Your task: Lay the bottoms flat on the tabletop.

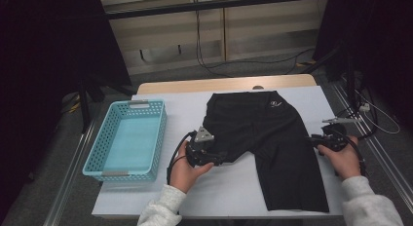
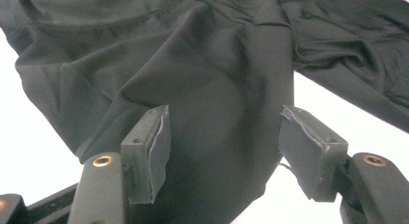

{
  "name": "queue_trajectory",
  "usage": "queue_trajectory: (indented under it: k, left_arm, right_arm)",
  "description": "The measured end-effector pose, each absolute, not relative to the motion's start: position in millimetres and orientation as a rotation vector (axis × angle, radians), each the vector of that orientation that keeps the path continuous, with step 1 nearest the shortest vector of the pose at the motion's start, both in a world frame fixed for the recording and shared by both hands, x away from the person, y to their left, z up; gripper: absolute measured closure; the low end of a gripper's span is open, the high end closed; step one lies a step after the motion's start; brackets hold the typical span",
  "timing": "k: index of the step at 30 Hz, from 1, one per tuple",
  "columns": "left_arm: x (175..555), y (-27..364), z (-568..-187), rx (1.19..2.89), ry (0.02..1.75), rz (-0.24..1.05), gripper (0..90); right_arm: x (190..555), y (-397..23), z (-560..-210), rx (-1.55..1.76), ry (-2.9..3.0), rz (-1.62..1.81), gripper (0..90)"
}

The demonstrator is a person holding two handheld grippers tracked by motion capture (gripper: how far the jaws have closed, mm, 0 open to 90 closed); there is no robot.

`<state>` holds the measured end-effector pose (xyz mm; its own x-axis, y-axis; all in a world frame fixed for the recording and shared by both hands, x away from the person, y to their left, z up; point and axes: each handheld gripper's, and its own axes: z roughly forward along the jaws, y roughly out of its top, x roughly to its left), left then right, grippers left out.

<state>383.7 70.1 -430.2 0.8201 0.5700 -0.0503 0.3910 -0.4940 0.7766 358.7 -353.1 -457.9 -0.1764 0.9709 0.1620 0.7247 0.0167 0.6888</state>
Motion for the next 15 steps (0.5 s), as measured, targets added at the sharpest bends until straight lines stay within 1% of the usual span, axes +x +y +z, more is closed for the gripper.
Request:
queue_trajectory:
  k: [4,5,9,11,15]
  left_arm:
    - [384,73,-428,2.145,0.709,0.283,37.7]
    - [384,73,-428,2.144,0.717,0.273,38.1]
    - [387,75,-430,2.154,0.733,0.292,38.7]
    - [388,77,-430,2.153,0.742,0.294,38.7]
    - [390,82,-425,2.126,0.767,0.307,38.5]
  right_arm:
    - [330,-349,-459,1.735,1.965,0.977,70.3]
    - [324,-348,-459,1.733,1.972,0.993,74.8]
    - [311,-343,-465,1.718,1.966,1.077,80.9]
    - [311,-341,-464,1.699,1.985,1.06,89.4]
    - [313,-347,-463,1.675,1.965,1.025,90.0]
